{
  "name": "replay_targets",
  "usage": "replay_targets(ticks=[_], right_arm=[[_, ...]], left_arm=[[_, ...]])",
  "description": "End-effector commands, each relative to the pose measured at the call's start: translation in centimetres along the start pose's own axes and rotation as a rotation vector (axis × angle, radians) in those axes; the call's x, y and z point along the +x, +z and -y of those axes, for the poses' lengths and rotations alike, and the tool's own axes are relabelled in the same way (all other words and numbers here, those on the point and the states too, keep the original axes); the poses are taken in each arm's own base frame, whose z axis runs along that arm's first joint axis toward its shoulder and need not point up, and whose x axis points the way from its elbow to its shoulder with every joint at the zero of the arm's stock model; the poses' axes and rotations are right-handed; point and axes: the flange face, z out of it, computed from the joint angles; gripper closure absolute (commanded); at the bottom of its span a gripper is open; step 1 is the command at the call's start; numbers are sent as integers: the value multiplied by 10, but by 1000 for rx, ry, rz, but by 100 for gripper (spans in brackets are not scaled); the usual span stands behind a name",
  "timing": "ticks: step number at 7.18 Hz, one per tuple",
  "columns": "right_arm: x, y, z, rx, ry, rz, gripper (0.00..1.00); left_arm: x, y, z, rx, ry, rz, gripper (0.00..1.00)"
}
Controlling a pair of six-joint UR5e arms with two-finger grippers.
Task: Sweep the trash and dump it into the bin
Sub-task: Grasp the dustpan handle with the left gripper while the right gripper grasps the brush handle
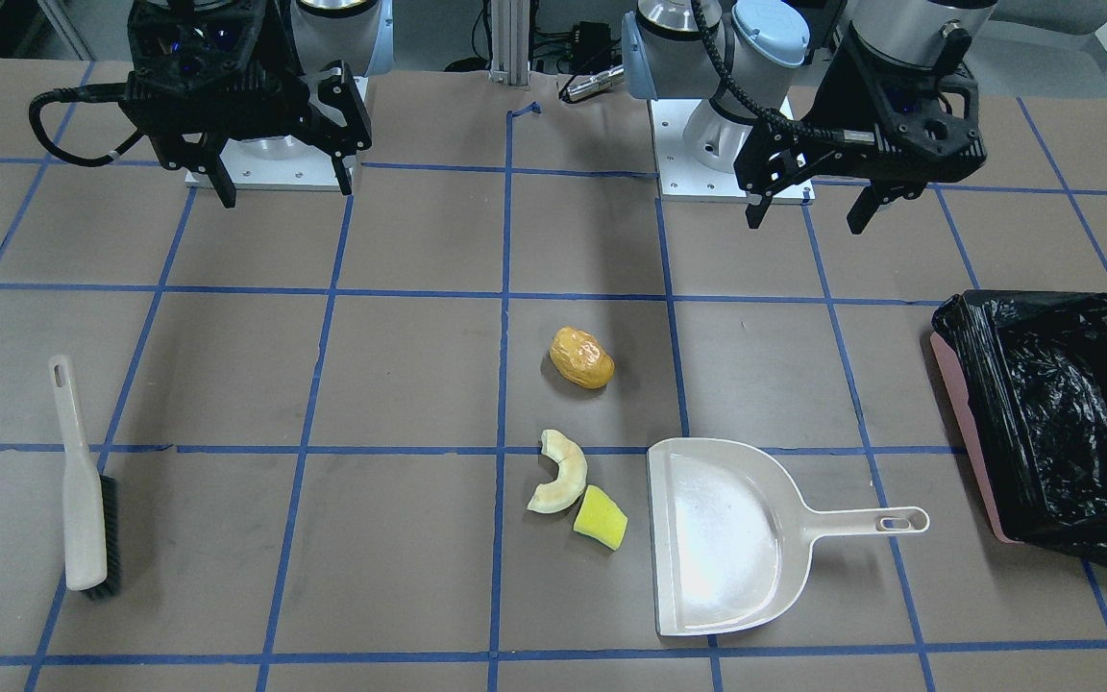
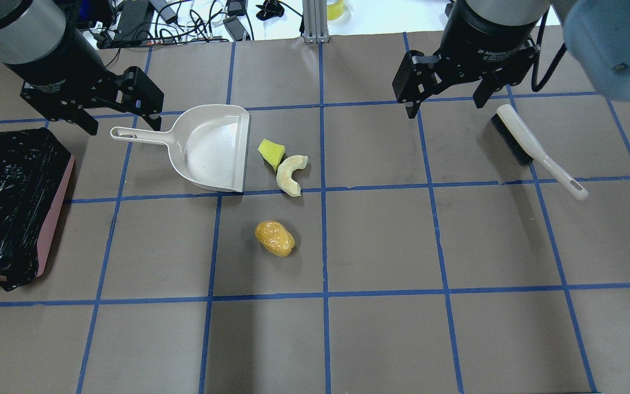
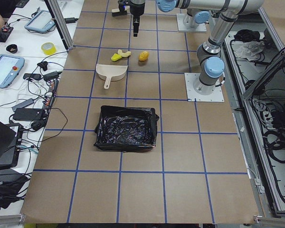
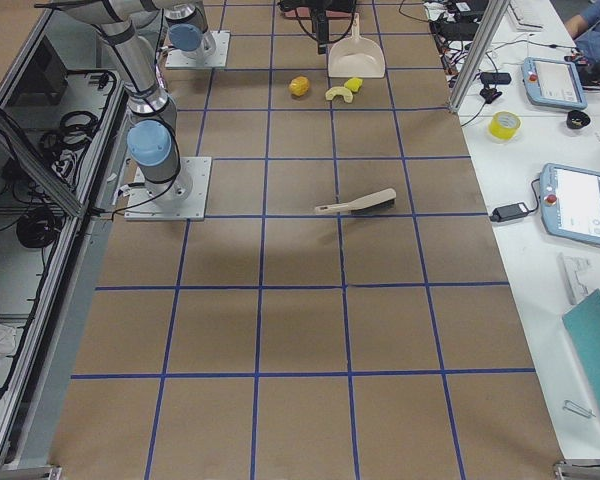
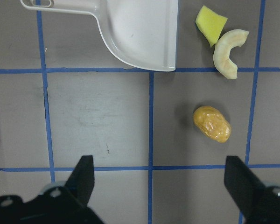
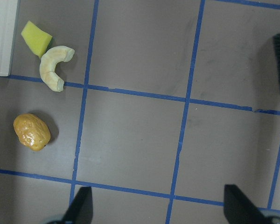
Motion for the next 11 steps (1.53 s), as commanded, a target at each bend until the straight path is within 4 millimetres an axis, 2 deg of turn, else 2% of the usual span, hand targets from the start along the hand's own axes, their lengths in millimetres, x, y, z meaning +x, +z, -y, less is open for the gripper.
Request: replay_targets(ticks=[1, 3, 4, 5, 6, 7, 8, 10, 11], right_arm=[[0, -1, 0, 0, 3, -2, 0], [12, 6, 4, -3, 17, -17, 0], [42, 20, 7, -44, -14, -38, 0], [85, 43, 7, -88, -68, -32, 0], [128, 64, 4, -124, -127, -12, 0], [181, 96, 4, -131, -216, -3, 0], [229, 137, 2, -120, -307, -2, 0], [289, 193, 0, -153, -443, -42, 1], [308, 224, 1, -201, -460, -9, 1]], left_arm=[[0, 2, 0, -4, 0, -2, 0], [-2, 7, 0, -14, 7, 4, 0], [-11, 13, 8, -20, 2, 7, 0], [-17, 23, 14, -37, 84, 8, 0], [-44, 32, 24, -54, 114, 1, 0], [-80, 43, 41, -38, 109, -3, 0], [-101, 58, 55, -33, 181, 0, 0], [-131, 88, 81, -23, 301, 17, 0], [-160, 105, 91, -24, 406, 6, 0]])
